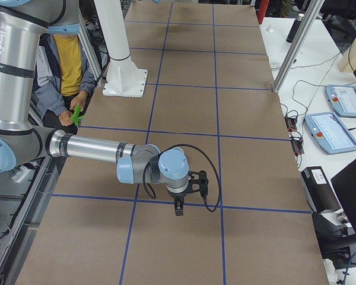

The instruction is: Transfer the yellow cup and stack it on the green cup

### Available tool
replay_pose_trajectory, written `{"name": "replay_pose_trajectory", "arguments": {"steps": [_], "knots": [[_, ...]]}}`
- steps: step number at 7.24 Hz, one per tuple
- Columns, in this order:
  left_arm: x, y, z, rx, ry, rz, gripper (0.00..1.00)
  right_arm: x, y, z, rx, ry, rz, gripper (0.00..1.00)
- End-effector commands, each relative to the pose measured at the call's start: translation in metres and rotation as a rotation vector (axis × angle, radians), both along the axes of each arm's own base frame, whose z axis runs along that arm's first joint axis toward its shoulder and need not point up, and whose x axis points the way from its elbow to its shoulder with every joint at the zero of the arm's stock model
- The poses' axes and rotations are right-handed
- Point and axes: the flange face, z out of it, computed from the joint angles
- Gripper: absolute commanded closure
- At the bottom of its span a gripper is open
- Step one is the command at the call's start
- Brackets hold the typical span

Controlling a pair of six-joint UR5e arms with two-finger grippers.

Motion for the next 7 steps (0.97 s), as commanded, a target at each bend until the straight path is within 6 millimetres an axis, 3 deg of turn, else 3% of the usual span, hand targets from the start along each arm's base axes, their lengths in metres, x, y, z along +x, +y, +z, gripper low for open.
{"name": "replay_pose_trajectory", "arguments": {"steps": [1, 2, 4, 5, 6, 7], "knots": [[0.001, -0.025, -0.018, 0.196, 0.101, 0.128, 0.65, 0.0, -0.002, -0.005, 0.036, 0.003, 0.003, 0.0], [0.002, -0.038, -0.026, 0.287, 0.1, 0.197, 0.68, 0.0, -0.003, -0.009, 0.043, -0.002, 0.005, 0.0], [0.016, -0.074, -0.062, 0.428, 0.127, 0.323, 0.69, 0.0, -0.003, -0.01, 0.045, -0.002, 0.004, 0.0], [0.022, -0.088, -0.077, 0.506, 0.139, 0.377, 0.8, 0.001, -0.002, -0.009, 0.048, 0.001, 0.006, 0.0], [0.037, -0.117, -0.106, 0.627, 0.153, 0.429, 0.84, 0.001, -0.001, -0.009, 0.048, 0.0, 0.006, 0.0], [0.058, -0.158, -0.142, 0.738, 0.169, 0.464, 0.96, 0.001, -0.003, -0.013, 0.053, 0.001, 0.008, 0.0]]}}
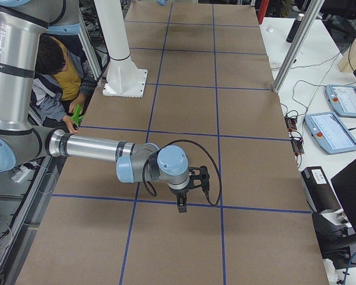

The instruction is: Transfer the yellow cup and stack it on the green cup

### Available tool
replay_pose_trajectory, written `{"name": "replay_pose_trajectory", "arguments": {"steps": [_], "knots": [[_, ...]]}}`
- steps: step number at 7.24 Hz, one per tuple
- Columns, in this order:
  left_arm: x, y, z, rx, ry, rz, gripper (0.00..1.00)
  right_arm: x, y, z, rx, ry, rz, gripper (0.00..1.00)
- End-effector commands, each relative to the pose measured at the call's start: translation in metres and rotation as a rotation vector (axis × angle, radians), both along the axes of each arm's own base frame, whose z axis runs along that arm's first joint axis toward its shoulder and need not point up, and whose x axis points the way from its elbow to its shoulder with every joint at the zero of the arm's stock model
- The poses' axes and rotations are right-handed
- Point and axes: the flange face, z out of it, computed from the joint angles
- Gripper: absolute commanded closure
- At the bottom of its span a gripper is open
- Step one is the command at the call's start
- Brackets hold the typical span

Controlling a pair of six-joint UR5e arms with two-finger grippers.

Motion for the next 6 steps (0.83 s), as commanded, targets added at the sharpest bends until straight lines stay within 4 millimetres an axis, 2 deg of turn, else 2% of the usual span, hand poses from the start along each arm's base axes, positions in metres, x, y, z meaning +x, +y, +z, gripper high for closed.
{"name": "replay_pose_trajectory", "arguments": {"steps": [1, 2, 3, 4, 5, 6], "knots": [[0.046, -0.09, -0.085, 0.235, 0.077, 0.05, 1.0, 0.0, -0.001, -0.004, 0.006, 0.001, 0.002, 0.0], [0.076, -0.137, -0.135, 0.33, 0.128, 0.063, 1.0, 0.0, -0.001, -0.005, 0.006, 0.001, 0.002, 0.0], [0.107, -0.164, -0.171, 0.373, 0.175, 0.139, 1.0, 0.001, 0.0, -0.009, 0.013, 0.0, 0.004, 0.0], [0.127, -0.187, -0.211, 0.408, 0.125, 0.266, 1.0, 0.001, -0.002, -0.018, 0.005, -0.006, 0.026, 0.0], [0.142, -0.185, -0.253, 0.463, 0.041, 0.433, 1.0, 0.001, -0.004, -0.032, -0.061, -0.026, 0.114, 0.0], [0.17, -0.176, -0.303, 0.564, -0.015, 0.575, 1.0, 0.0, -0.005, -0.041, -0.073, -0.033, 0.142, 0.0]]}}
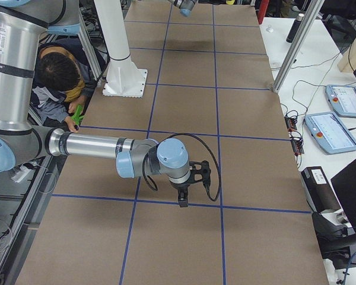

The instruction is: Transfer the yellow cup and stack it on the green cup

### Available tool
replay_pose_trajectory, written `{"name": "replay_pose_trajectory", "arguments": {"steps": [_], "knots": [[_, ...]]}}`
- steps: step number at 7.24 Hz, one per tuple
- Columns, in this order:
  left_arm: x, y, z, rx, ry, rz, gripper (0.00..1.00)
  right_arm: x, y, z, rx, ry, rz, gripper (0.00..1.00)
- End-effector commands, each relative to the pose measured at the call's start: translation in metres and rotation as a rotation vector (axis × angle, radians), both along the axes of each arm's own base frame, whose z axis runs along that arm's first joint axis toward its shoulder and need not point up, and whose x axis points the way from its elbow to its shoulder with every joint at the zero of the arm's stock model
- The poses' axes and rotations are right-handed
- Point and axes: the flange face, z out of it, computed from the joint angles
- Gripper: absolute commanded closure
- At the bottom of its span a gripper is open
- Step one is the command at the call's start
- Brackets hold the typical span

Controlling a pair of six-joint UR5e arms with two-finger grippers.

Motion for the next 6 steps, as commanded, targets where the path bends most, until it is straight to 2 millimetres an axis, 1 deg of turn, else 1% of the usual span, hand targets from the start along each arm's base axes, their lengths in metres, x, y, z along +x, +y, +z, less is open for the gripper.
{"name": "replay_pose_trajectory", "arguments": {"steps": [1, 2, 3, 4, 5, 6], "knots": [[0.083, 0.022, -0.117, 0.242, -0.067, 0.276, 1.0, 0.0, -0.005, -0.018, -0.02, -0.014, 0.054, 0.0], [0.142, 0.043, -0.174, 0.34, -0.002, 0.388, 1.0, 0.0, -0.008, -0.026, -0.005, -0.014, 0.057, 0.0], [0.194, 0.063, -0.223, 0.423, 0.028, 0.476, 1.0, -0.003, -0.009, -0.031, 0.025, -0.052, 0.043, 0.0], [0.231, 0.084, -0.258, 0.484, 0.061, 0.568, 1.0, -0.007, -0.009, -0.043, 0.094, -0.12, 0.026, 0.0], [0.264, 0.108, -0.291, 0.555, 0.087, 0.708, 1.0, -0.008, -0.009, -0.051, 0.148, -0.134, 0.017, 0.0], [0.278, 0.118, -0.311, 0.665, -0.025, 0.82, 1.0, -0.015, -0.026, -0.068, 0.206, -0.134, -0.006, 0.0]]}}
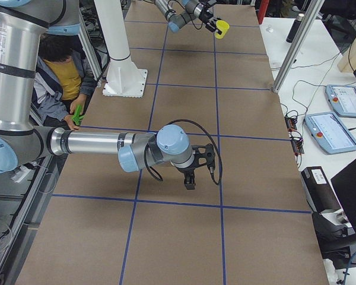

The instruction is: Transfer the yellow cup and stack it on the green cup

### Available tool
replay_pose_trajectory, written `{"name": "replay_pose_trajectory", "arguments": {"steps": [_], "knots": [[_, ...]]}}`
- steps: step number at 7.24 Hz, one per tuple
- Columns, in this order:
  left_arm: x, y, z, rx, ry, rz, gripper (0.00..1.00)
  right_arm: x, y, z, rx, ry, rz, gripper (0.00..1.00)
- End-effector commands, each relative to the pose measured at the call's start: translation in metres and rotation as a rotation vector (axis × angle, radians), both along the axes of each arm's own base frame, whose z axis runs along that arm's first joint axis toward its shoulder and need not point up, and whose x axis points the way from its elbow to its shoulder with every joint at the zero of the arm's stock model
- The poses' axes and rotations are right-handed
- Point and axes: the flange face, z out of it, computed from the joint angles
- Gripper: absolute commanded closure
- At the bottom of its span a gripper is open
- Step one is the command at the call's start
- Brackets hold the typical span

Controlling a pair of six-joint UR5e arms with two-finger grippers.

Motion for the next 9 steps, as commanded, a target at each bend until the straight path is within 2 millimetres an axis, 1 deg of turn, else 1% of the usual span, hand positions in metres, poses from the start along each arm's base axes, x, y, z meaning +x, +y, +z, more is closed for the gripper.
{"name": "replay_pose_trajectory", "arguments": {"steps": [1, 2, 3, 4, 5, 6, 7, 8, 9], "knots": [[0.03, 0.036, -0.048, 0.287, -0.117, 0.213, 1.0, -0.011, -0.033, -0.045, 0.127, -0.034, -0.033, 0.0], [0.039, 0.047, -0.048, 0.348, -0.142, 0.366, 1.0, -0.022, -0.047, -0.069, 0.165, -0.087, -0.079, 0.01], [0.043, 0.054, -0.066, 0.413, -0.135, 0.432, 1.0, -0.033, -0.057, -0.089, 0.159, -0.124, -0.085, 0.0], [0.048, 0.06, -0.078, 0.436, -0.138, 0.525, 1.0, -0.057, -0.078, -0.127, 0.193, -0.146, -0.122, 0.0], [0.05, 0.062, -0.081, 0.422, -0.129, 0.561, 1.0, -0.083, -0.092, -0.157, 0.199, -0.164, -0.15, 0.0], [0.052, 0.063, -0.081, 0.407, -0.122, 0.566, 1.0, -0.108, -0.111, -0.207, 0.15, -0.213, -0.123, 0.0], [0.054, 0.062, -0.076, 0.397, -0.128, 0.565, 1.0, -0.142, -0.115, -0.245, 0.129, -0.242, -0.133, 0.0], [0.057, 0.059, -0.072, 0.387, -0.135, 0.557, 1.0, -0.177, -0.118, -0.287, 0.071, -0.272, -0.101, 0.0], [0.061, 0.055, -0.068, 0.373, -0.137, 0.535, 1.0, -0.222, -0.114, -0.33, 0.038, -0.294, -0.065, 0.0]]}}
